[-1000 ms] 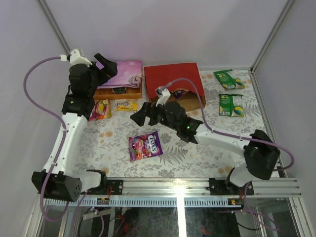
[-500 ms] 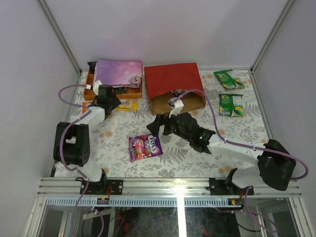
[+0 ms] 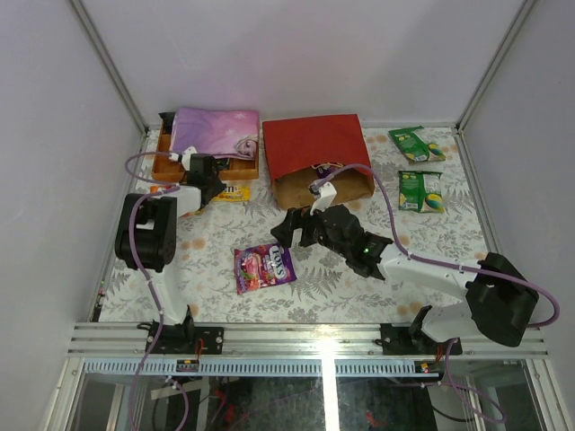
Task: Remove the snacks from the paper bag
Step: Adjust the snack at the center of the board.
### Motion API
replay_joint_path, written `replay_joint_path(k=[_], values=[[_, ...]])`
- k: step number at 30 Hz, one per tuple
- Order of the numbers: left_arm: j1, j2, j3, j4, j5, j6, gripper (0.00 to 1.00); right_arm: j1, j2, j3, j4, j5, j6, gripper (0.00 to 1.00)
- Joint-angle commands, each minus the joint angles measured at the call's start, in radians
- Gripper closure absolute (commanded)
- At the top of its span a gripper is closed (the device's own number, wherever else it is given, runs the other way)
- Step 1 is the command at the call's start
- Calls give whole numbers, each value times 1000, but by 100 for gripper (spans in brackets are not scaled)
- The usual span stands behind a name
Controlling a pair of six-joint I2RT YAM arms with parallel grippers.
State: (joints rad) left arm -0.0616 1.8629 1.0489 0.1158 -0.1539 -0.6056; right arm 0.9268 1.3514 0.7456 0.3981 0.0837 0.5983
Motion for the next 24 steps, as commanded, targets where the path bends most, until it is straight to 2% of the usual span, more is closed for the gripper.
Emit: replay_joint_path(k=[1, 13, 17, 19, 24], values=[[7, 59, 23, 38, -6, 8, 90, -10, 3, 1, 27, -27, 0, 1], [11, 77, 88, -137, -52, 20, 94, -19, 18, 27, -10, -29, 8, 0], [9, 20, 82, -138, -43, 20, 94, -20, 17, 26, -10, -33, 9, 0], [-2, -31, 85, -139, -47, 32, 86, -22, 18, 30, -11, -37, 7, 0], [-70, -82, 149, -191, -83, 135, 46, -25, 26, 37, -9, -51, 11, 0]])
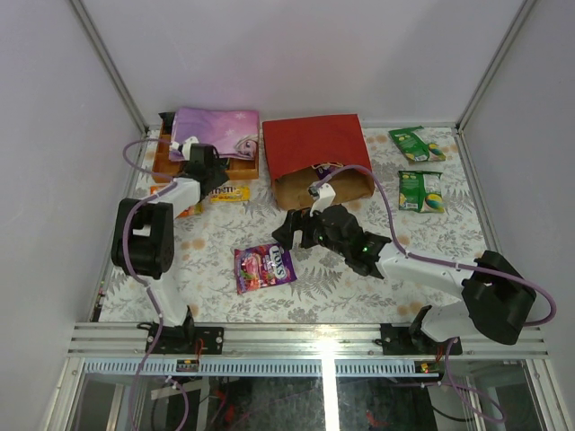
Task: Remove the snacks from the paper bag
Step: Adjust the snack at the center of the board.
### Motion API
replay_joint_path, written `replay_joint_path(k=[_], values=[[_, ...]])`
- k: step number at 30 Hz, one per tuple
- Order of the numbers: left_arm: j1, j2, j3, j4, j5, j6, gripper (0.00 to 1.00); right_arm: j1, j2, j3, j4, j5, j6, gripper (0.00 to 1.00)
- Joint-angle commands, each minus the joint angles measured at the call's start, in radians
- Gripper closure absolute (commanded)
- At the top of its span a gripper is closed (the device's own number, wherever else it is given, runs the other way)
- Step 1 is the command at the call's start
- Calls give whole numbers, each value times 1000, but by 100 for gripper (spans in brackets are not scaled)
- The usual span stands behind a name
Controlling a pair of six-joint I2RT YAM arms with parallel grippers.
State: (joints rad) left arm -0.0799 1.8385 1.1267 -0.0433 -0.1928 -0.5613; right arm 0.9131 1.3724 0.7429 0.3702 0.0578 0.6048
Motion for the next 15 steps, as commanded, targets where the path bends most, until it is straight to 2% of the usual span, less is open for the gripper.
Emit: replay_joint_path(k=[1, 4, 11, 15], values=[[-65, -53, 83, -45, -51, 108, 39, -11, 7, 42, 18, -28, 5, 0], [-93, -30, 106, -73, -60, 142, 26, -13, 7, 42, 16, -32, 4, 0], [-110, 35, 144, -158, -94, 172, 20, -18, -1, 40, -4, -17, 6, 0], [-116, 52, 156, -193, -142, 218, 5, -20, 4, 45, -7, -22, 8, 1]])
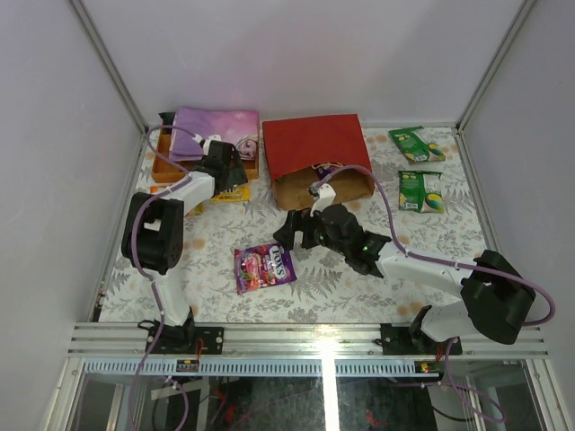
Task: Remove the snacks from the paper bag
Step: Adjust the snack at the center of the board.
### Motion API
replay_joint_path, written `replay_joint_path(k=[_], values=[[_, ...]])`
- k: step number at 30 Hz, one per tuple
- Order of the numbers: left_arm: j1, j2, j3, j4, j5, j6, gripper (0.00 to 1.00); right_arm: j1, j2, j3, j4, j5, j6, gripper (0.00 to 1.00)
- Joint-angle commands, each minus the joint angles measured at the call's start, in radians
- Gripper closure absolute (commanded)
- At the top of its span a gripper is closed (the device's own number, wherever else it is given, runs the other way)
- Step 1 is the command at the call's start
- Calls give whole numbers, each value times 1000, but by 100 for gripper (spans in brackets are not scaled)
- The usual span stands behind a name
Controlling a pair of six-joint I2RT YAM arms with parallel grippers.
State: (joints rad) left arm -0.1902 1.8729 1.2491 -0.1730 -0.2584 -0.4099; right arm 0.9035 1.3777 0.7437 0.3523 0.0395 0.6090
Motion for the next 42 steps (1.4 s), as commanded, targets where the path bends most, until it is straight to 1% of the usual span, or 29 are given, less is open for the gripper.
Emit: replay_joint_path(k=[1, 7, 17, 25, 33, 42], values=[[-6, 20, 36, -70, -81, 80, 1, -11, 1, 46, 10, -5, 4, 1], [-10, 31, 43, -83, -93, 150, 0, -12, 9, 53, 6, -10, 10, 1], [-15, 78, 69, -85, 32, 207, 0, -14, 9, 52, -6, -9, 8, 1], [-15, 120, 100, -115, 70, 218, 0, -16, 6, 54, -14, -10, 4, 0], [-15, 146, 120, -148, 58, 226, 0, -18, 9, 60, -20, -17, 3, 1], [-15, 159, 125, -194, -21, 286, 0, -18, 24, 109, -77, -25, -20, 0]])
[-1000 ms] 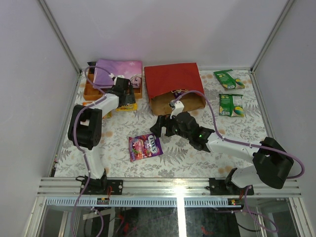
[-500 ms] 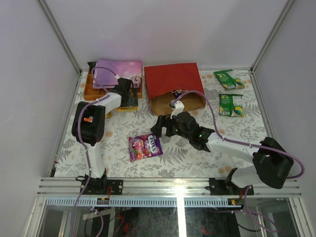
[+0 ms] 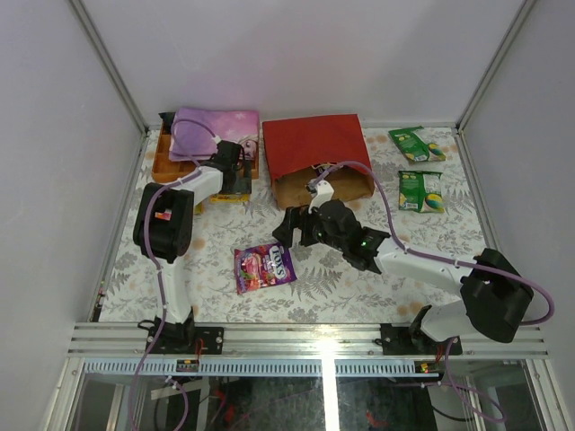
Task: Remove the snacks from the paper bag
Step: Adjust the snack at the center of the board.
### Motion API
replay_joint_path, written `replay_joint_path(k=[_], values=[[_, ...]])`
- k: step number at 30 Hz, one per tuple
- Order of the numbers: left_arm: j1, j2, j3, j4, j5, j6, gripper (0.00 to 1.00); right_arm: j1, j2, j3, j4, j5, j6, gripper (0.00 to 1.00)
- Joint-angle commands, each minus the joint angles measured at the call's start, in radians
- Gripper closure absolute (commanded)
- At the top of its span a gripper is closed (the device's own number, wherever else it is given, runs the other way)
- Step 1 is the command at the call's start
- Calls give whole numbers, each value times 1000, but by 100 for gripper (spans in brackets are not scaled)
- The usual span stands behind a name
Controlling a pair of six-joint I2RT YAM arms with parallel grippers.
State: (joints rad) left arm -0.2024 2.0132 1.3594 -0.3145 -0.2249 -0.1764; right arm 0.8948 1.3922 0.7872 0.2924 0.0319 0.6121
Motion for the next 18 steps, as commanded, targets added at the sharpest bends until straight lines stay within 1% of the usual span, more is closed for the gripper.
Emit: replay_joint_path(k=[1, 6, 11, 18], values=[[-3, 17, 15, -55, -64, 59, 0, -11, 12, 75, -26, -20, -27, 0], [-1, 3, 3, -63, -109, 85, 0, -18, 19, 111, -53, -33, -53, 0], [2, -12, -1, -64, -118, 80, 0, -23, 10, 114, -55, -38, -55, 0], [21, 4, 13, -83, -91, 47, 0, -23, -41, 72, -54, -21, -48, 0]])
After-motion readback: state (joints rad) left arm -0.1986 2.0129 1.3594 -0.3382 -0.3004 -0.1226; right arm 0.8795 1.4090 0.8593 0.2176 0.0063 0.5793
